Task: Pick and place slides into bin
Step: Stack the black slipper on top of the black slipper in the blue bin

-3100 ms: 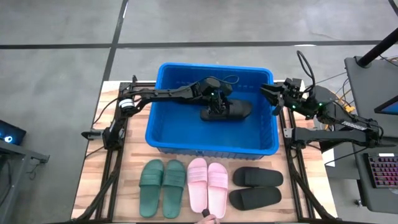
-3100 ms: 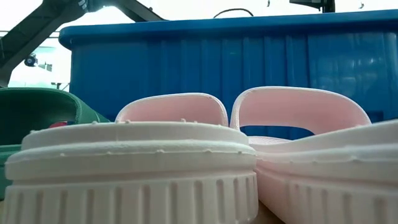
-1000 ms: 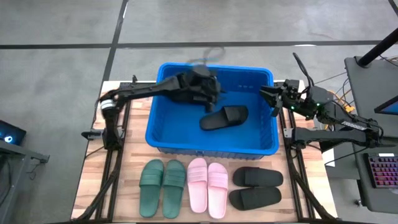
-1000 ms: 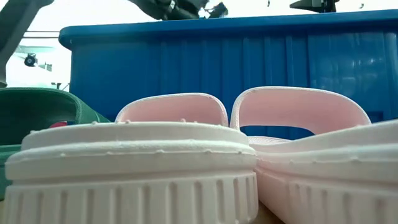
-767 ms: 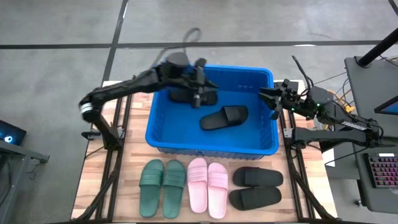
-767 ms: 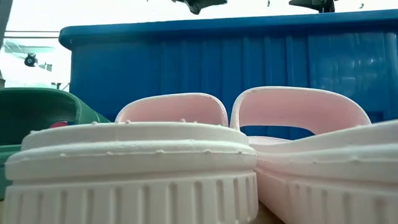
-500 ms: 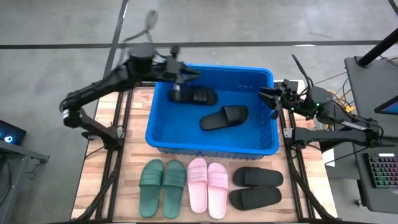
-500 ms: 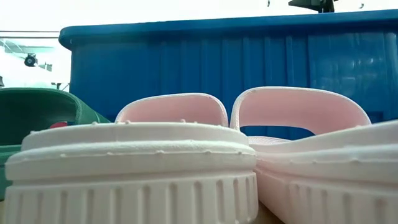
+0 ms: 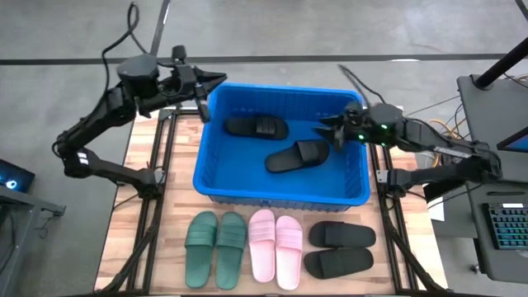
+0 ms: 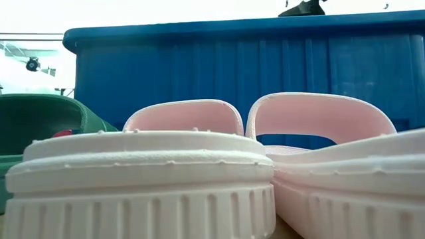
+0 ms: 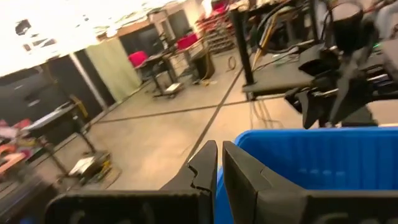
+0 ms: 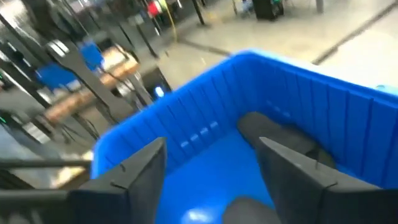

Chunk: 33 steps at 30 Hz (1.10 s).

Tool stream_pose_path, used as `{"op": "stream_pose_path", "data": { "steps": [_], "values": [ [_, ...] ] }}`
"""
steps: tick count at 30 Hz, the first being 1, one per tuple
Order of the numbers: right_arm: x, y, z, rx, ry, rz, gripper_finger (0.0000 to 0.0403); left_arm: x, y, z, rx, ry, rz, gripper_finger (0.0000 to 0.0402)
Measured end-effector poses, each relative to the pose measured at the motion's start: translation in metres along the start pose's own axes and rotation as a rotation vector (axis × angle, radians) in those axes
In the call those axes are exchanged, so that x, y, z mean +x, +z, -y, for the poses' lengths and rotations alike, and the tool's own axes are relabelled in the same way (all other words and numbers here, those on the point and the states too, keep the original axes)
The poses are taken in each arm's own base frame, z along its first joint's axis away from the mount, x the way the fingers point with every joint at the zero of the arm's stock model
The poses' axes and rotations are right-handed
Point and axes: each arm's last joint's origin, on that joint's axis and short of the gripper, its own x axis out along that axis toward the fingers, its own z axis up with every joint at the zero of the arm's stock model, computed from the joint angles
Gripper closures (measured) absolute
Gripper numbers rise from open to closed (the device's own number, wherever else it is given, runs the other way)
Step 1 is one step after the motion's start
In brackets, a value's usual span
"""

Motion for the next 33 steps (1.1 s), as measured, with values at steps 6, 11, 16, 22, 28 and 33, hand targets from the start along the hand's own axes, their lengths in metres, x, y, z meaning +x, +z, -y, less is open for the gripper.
{"op": "stream_pose_path", "data": {
  "steps": [6, 11, 16, 22, 28, 33],
  "values": [
    [0.028, 0.027, -0.016, -0.017, -0.133, -0.225, 0.0127, -0.040, 0.004, -0.006, -0.104, 0.012, 0.002, 0.0391],
    [0.058, 0.040, -0.026, 0.041, -0.242, -0.351, 0.0122, -0.081, 0.010, -0.014, -0.114, 0.051, 0.070, 0.0391],
    [0.091, 0.035, -0.028, 0.142, -0.389, -0.484, 0.0135, -0.099, 0.012, -0.017, -0.119, 0.062, 0.106, 0.0391],
    [0.133, 0.007, -0.020, 0.147, -0.588, -0.734, 0.0153, -0.102, 0.006, -0.015, -0.082, 0.045, 0.048, 0.0391],
    [0.172, -0.025, -0.010, 0.130, -0.698, -0.888, 0.0164, -0.108, 0.002, -0.014, -0.074, 0.030, 0.014, 0.0391],
    [0.196, -0.046, -0.004, 0.125, -0.727, -0.957, 0.0165, -0.115, -0.001, -0.014, -0.070, 0.023, -0.012, 0.0391]
  ]
}}
